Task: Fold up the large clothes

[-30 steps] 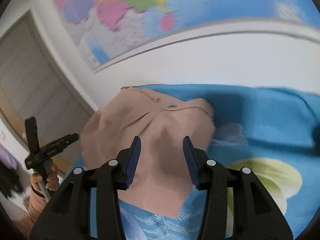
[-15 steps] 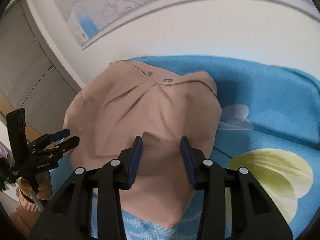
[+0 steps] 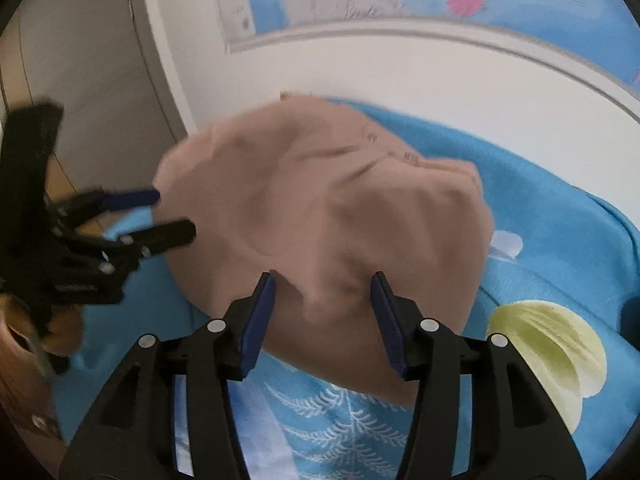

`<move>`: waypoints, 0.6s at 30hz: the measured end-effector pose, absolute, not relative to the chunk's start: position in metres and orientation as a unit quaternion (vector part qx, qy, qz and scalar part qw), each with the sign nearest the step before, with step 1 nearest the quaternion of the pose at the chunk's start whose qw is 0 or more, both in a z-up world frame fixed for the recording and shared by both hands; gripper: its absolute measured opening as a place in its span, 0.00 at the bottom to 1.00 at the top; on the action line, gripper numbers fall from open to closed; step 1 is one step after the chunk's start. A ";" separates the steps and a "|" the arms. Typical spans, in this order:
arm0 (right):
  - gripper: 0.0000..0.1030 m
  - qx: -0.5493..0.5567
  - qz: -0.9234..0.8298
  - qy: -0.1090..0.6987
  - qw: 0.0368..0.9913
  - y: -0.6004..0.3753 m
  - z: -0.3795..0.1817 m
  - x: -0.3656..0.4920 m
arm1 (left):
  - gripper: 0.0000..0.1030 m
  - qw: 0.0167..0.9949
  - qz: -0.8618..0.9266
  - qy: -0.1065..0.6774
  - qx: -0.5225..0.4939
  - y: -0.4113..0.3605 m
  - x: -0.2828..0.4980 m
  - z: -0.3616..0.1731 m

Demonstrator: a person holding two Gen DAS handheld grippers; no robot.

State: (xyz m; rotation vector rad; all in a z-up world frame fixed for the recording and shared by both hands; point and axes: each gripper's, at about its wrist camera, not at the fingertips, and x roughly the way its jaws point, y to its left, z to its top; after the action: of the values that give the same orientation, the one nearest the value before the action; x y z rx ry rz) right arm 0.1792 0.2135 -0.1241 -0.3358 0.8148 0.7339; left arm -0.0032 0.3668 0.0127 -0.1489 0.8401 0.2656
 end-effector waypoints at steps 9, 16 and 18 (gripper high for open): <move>0.52 -0.113 0.358 0.378 0.846 0.198 -0.105 0.184 | 0.82 0.897 0.133 0.413 -0.081 0.368 0.000 0.004; 0.62 -0.113 0.313 0.406 0.851 0.200 -0.115 0.202 | 0.93 0.895 0.162 0.406 -0.086 0.367 0.001 0.004; 0.63 -0.107 0.319 0.400 0.853 0.197 -0.117 0.196 | 0.93 0.894 0.172 0.406 -0.084 0.364 -0.001 0.003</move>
State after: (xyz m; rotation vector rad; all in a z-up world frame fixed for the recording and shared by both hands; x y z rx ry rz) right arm 0.1964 0.1967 -0.1165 -0.2254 0.8408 0.6711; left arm -0.0007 0.3638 0.0035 -0.1741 0.8411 0.3572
